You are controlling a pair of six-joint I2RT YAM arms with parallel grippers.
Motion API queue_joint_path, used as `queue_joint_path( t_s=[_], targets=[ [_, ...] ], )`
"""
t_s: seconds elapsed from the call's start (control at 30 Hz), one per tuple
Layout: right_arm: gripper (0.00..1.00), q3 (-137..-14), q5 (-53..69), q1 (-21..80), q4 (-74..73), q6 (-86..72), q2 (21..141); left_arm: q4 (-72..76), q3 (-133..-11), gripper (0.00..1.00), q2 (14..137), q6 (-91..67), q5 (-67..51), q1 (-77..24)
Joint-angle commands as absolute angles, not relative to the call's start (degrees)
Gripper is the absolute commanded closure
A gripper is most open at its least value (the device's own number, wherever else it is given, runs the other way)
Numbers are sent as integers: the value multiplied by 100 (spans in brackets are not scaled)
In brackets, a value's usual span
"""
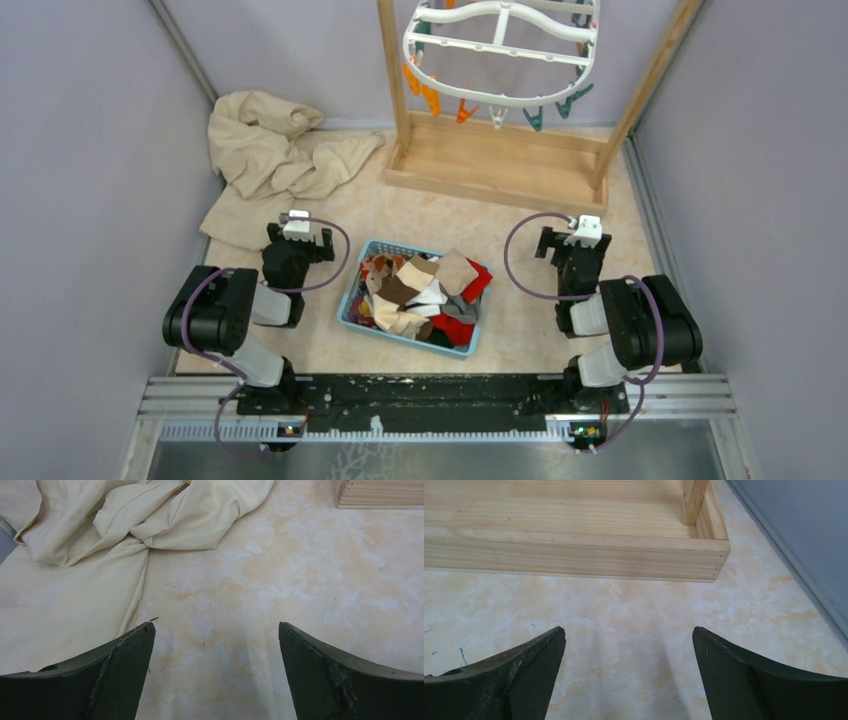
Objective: Remove the socks clipped to the hanger
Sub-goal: Reset both arms
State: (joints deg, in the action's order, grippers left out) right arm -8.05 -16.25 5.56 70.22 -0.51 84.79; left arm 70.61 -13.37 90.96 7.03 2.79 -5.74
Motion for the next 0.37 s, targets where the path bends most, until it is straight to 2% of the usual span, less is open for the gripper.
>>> queue_joint_path(
  t_s=[0.0,0.33],
  targets=[
    [1,-962,-1589,514,7233,-27,8389,7172,-1416,1,9079,600,281,-536],
    [1,-976,-1578,510,7217,-27,8388,7172,-1420,1,9078,605,281,-536]
  ],
)
